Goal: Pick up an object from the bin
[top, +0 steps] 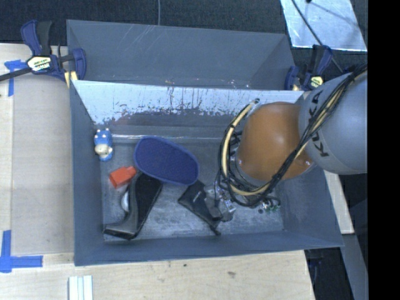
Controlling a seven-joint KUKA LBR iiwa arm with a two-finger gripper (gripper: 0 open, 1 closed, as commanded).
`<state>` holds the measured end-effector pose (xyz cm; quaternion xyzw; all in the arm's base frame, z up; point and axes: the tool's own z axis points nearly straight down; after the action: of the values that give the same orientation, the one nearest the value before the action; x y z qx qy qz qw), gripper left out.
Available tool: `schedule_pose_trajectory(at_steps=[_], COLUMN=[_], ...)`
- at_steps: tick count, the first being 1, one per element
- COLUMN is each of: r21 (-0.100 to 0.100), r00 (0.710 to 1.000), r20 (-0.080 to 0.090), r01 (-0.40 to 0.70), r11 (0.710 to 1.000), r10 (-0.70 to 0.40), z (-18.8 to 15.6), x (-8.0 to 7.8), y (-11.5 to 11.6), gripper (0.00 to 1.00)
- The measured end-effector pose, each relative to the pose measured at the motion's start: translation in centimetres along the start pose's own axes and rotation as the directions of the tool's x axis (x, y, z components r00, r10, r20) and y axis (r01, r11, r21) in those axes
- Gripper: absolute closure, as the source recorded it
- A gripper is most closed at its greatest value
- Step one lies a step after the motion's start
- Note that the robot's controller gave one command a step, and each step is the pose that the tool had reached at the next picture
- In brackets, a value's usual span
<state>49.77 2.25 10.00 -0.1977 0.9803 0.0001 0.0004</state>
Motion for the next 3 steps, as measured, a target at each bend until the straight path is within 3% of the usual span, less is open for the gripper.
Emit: schedule_pose_trajectory(at_steps=[1,2,3], r21=[0.000,0.000,0.000], r00=[1.000,1.000,1.000], r20=[0.000,0.000,0.000], r01=[0.000,0.000,0.000], r11=[1.000,1.000,1.000], r10=[0.000,0.000,0.000], z=[0.00,0.00,0.00], x=[0.00,0.00,0.00], y=[0.00,-0.01,-0.01], gripper=[0.00,1.00,0.00])
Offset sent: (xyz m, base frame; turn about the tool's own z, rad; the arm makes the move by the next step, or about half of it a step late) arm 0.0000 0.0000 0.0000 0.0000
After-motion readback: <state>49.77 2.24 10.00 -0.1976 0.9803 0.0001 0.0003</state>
